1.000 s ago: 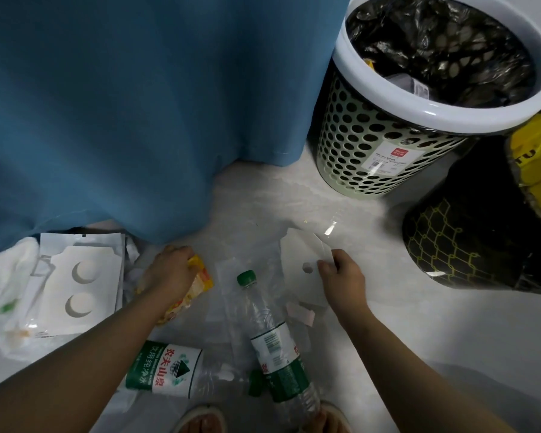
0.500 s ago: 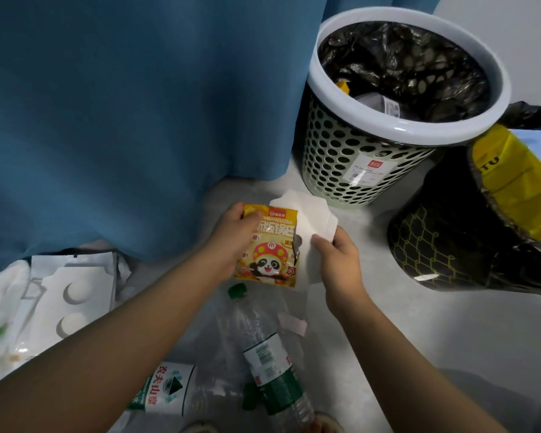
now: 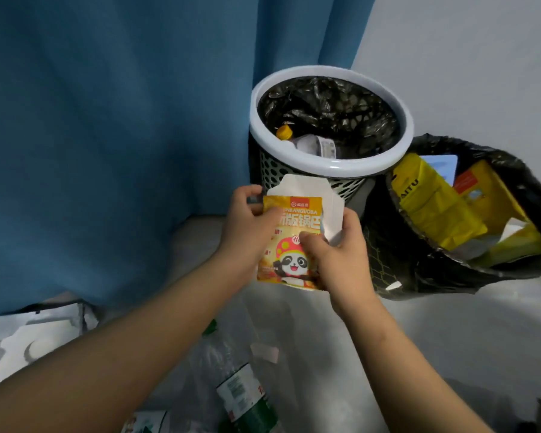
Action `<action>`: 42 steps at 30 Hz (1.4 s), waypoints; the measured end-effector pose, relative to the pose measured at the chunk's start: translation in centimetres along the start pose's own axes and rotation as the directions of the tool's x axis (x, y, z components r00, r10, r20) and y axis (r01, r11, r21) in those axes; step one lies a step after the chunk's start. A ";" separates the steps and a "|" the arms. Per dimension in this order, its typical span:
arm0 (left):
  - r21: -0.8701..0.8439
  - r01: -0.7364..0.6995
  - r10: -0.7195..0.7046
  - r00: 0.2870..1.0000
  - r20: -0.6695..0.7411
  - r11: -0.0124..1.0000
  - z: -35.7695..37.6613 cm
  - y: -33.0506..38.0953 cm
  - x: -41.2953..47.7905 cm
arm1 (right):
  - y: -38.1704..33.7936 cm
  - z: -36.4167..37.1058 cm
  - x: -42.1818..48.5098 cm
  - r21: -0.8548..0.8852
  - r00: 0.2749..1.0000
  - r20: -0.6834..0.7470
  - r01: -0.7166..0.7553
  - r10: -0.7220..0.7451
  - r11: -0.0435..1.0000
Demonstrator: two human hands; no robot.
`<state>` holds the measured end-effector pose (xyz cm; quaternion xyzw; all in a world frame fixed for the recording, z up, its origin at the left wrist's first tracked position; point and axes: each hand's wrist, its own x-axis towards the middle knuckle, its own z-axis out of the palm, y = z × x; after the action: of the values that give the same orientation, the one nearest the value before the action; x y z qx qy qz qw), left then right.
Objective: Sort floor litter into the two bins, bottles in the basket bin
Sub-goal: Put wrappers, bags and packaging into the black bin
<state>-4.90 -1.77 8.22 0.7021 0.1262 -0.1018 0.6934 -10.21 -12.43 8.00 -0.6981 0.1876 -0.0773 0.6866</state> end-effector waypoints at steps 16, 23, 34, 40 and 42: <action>0.260 -0.271 0.172 0.922 0.347 0.927 12.0 6.6 -1.7 | -8.1 -12.6 5.0 -0.305 0.771 -0.494 0.279 -0.402 0.910; 0.377 -0.283 0.134 0.918 0.374 0.882 12.1 5.2 -1.7 | -4.8 -14.2 7.4 -0.652 0.965 -0.251 -0.105 -0.083 0.751; 0.545 -0.404 0.166 0.886 0.432 0.735 6.7 1.5 -0.4 | -4.4 -7.8 2.2 -0.684 0.897 0.104 0.378 -0.430 0.624; 0.676 -0.343 0.093 0.921 0.378 0.652 0.4 -3.0 0.5 | 2.8 -4.0 0.8 -0.674 0.937 0.308 0.339 -0.167 0.656; 0.714 -0.317 0.052 0.929 0.367 0.625 -1.4 -4.8 0.5 | 5.6 -3.2 0.2 -0.706 0.932 0.358 0.311 -0.058 0.636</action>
<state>-5.99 -0.36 3.50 0.9117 -0.1130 -0.1819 0.3505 -12.12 -15.42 2.59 -0.9377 0.0221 0.0445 0.3439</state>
